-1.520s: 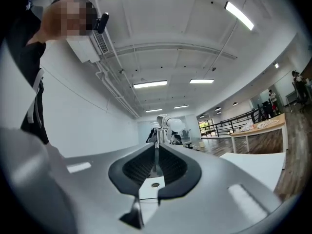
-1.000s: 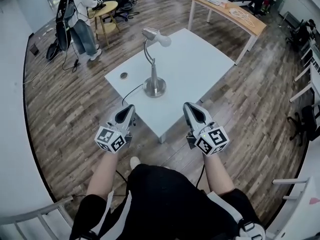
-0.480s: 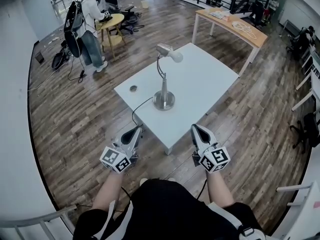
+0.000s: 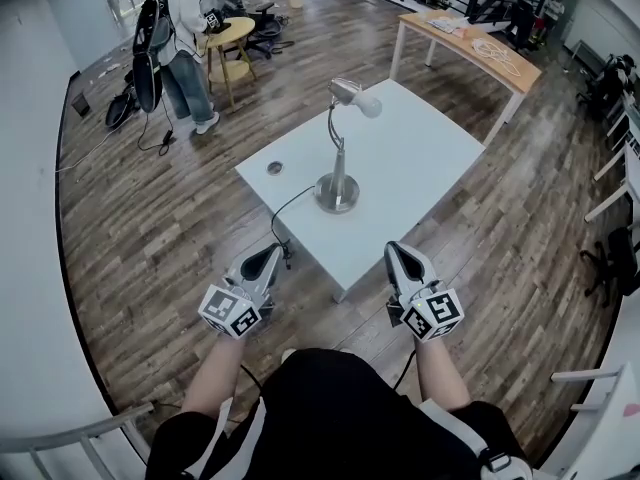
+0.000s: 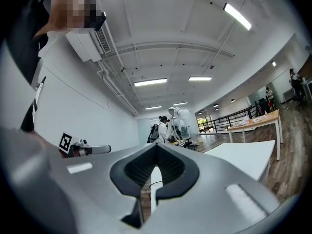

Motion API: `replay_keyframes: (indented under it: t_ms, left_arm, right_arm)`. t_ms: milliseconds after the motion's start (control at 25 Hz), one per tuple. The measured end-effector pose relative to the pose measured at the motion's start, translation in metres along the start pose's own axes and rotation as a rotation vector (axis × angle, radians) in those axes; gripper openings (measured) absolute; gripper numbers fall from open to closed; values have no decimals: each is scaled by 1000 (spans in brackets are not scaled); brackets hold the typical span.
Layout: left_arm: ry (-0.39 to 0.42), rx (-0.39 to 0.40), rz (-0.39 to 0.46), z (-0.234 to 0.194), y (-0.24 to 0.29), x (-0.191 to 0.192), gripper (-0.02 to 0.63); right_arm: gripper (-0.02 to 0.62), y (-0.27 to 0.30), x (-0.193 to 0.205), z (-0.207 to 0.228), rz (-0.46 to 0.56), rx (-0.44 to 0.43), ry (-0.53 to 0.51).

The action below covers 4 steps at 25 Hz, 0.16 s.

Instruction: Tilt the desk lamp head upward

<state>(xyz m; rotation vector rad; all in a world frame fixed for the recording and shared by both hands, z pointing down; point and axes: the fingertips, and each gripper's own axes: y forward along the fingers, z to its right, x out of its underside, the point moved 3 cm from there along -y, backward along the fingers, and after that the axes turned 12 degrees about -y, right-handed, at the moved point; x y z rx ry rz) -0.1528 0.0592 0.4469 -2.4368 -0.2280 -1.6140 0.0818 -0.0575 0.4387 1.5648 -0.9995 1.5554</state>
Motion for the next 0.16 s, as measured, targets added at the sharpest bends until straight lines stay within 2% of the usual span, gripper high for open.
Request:
replay_keyframes:
  t_ms: [160]
  left_arm:
    - [-4, -2, -2, 5, 0, 4, 0]
  right_arm:
    - [5, -7, 0, 2, 3, 5, 4]
